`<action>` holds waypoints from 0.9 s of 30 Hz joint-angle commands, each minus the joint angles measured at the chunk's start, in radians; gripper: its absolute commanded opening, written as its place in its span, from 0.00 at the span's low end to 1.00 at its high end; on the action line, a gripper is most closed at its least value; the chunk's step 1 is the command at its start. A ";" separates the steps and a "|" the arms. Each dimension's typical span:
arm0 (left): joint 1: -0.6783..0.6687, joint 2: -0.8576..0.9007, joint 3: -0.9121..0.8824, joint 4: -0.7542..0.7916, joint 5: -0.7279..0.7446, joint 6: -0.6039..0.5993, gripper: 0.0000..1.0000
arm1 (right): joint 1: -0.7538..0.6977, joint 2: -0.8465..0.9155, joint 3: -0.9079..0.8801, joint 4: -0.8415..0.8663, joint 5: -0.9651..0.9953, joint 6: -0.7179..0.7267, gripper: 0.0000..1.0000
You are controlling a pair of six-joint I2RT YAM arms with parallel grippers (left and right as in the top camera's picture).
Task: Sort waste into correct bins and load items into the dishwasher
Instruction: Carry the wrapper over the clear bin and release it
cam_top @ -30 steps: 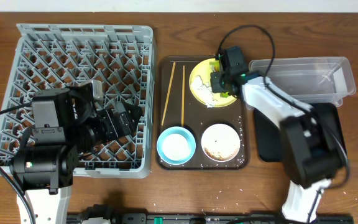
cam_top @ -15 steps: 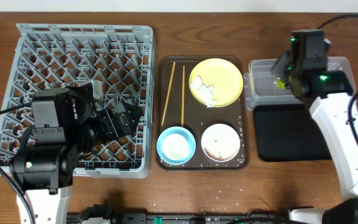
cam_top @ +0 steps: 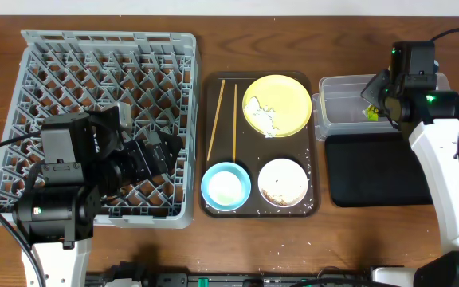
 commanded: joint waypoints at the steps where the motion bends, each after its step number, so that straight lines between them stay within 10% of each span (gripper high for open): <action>1: 0.002 -0.001 0.019 -0.002 0.010 0.002 0.98 | -0.010 0.003 0.001 -0.002 0.000 0.017 0.01; 27: 0.002 -0.001 0.019 -0.002 0.010 0.002 0.98 | -0.009 0.046 -0.015 -0.004 -0.018 0.021 0.01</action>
